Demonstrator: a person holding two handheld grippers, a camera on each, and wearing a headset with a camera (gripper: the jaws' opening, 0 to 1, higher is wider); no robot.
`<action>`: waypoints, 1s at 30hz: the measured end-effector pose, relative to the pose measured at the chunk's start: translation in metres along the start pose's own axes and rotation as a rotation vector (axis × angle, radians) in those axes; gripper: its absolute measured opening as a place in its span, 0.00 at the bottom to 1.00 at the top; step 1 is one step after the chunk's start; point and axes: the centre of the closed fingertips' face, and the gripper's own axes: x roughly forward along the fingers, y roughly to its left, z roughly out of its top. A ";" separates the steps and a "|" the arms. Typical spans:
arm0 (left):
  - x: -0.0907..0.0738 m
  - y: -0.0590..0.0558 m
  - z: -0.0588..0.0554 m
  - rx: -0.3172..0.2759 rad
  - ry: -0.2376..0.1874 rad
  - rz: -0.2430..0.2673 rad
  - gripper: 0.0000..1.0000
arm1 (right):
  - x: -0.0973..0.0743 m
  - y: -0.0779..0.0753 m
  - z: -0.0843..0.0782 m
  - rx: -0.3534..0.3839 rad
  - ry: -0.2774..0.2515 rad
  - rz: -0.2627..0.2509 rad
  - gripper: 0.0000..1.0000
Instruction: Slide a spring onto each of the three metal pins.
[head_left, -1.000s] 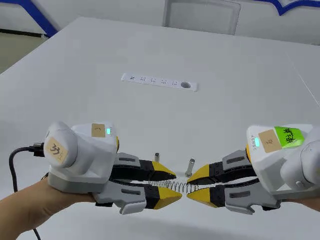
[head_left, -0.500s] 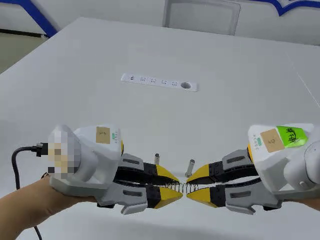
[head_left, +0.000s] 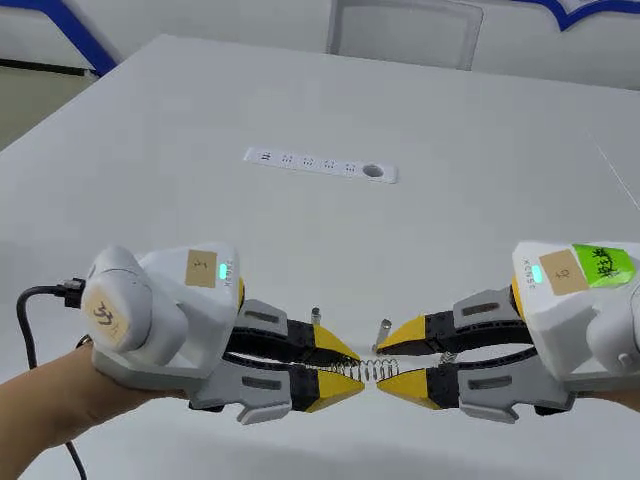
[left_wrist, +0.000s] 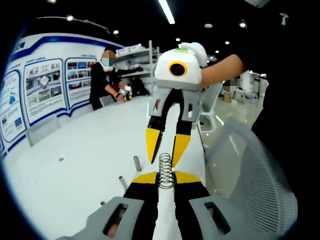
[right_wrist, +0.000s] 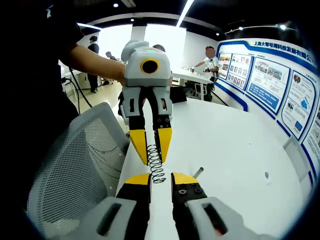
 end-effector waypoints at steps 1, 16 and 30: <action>0.000 0.000 0.001 0.002 -0.004 -0.001 0.10 | 0.000 0.000 -0.001 -0.005 0.002 -0.003 0.16; -0.003 -0.001 0.007 0.024 -0.018 -0.018 0.10 | -0.008 0.003 0.013 0.058 -0.084 0.035 0.11; 0.000 0.001 0.006 0.073 0.026 -0.008 0.10 | -0.011 0.005 0.037 0.130 -0.193 0.058 0.11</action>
